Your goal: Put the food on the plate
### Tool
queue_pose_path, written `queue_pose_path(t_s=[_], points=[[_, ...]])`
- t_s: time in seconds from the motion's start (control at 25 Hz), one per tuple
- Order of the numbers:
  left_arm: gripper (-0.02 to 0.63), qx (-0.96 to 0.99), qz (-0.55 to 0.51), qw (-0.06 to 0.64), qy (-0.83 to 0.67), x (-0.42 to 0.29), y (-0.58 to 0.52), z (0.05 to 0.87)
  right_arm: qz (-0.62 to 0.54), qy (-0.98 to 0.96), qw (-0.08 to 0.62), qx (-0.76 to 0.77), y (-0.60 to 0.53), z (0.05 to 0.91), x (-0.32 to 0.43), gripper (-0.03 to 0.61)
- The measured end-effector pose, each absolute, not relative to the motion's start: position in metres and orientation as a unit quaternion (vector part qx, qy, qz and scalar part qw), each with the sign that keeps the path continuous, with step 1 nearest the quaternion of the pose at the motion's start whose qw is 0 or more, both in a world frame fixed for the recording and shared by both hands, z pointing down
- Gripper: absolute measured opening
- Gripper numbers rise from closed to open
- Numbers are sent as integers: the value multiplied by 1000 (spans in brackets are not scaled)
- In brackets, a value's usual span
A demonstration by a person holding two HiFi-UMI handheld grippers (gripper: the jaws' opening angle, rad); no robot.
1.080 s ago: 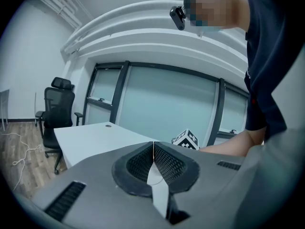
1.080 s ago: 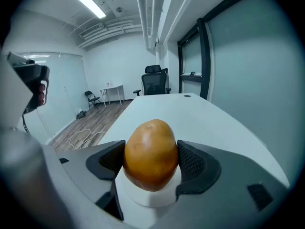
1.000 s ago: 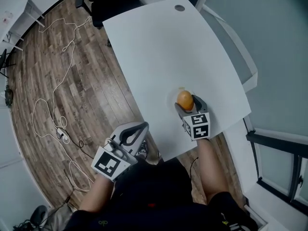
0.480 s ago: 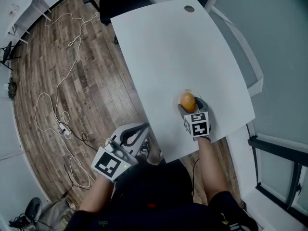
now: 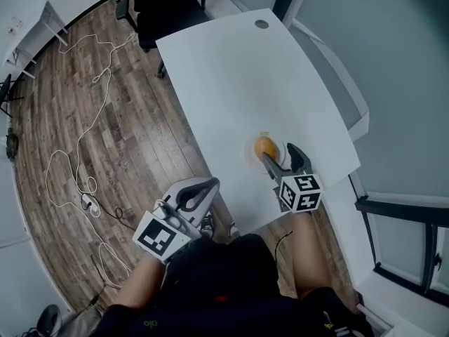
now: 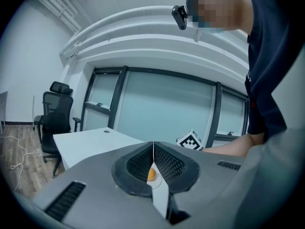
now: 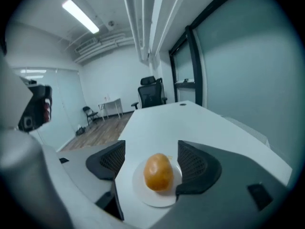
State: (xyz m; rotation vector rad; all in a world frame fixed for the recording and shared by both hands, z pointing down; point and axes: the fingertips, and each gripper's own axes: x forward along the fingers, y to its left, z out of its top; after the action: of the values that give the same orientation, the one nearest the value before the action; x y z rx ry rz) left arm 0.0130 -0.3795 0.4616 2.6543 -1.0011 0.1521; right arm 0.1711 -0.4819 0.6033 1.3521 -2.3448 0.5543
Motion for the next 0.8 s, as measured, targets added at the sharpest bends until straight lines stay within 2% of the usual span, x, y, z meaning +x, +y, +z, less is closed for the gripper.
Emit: queue_pose_path(t_s=[0.16,0.28,0.52,0.64,0.8], points=[[23,930,51,135,-338,24,-378,442,158,-856,91,485,-453,516,181,330],[23,937,49,109,-329,29,-377,423,103,-861,57,495,-428,461,188,222],[23,945,15,50,-323,41,-369,371,-20,-870,0,492,-378,351,210,85],[23,945,5,33,-326,44,-367,352,-63,-861,-11,504,-355,312,225,47],[23,947,-4,16,-322,54,-361,330,-74,-847,-20,525,-338,290,244,37]])
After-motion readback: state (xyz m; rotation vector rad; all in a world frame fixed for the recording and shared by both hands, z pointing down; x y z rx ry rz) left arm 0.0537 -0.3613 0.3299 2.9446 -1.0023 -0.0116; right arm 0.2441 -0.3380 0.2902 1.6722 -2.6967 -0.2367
